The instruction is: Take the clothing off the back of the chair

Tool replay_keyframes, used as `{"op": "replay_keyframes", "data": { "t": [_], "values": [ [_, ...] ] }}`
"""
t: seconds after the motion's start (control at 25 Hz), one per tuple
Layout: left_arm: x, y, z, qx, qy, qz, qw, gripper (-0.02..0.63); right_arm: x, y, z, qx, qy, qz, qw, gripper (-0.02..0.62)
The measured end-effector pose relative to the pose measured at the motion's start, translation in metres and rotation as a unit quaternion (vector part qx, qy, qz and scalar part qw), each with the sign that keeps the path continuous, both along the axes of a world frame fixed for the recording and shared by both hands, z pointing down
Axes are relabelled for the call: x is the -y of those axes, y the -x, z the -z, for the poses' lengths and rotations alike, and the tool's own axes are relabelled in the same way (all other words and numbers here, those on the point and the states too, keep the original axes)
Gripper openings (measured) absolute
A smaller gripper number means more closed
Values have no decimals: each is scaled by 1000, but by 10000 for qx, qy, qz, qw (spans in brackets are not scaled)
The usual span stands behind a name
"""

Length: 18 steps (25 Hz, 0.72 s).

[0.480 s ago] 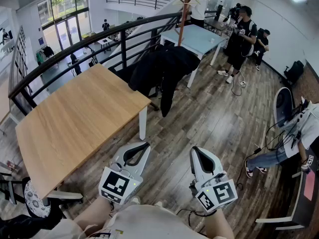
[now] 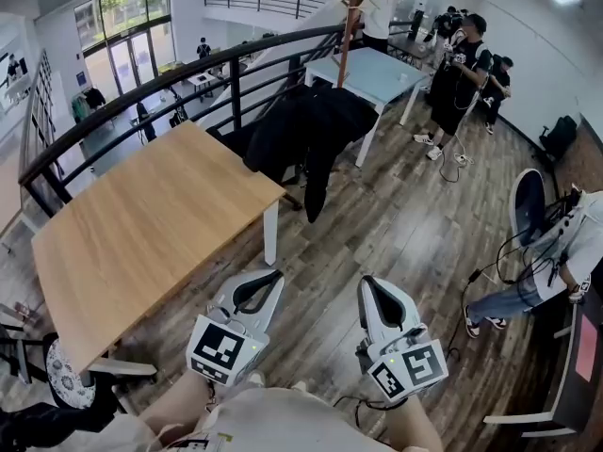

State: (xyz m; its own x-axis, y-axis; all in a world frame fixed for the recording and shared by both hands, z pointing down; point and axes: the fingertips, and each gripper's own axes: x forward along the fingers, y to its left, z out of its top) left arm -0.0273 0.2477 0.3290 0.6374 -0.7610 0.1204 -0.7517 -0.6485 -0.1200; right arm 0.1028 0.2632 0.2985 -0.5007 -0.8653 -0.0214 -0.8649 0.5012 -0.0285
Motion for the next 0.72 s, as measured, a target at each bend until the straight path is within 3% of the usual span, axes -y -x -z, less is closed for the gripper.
{"op": "replay_keyframes", "data": {
  "t": [0.32,0.72],
  "values": [
    [2,-20,-3,-34,32,0,10000,2,-1,-14,4,-360,-255,-95,9990,-2],
    [10,-68,-6,171,-171,85,9997,2,10,-58,1,-230,-277,-50,9993,-2]
  ]
}}
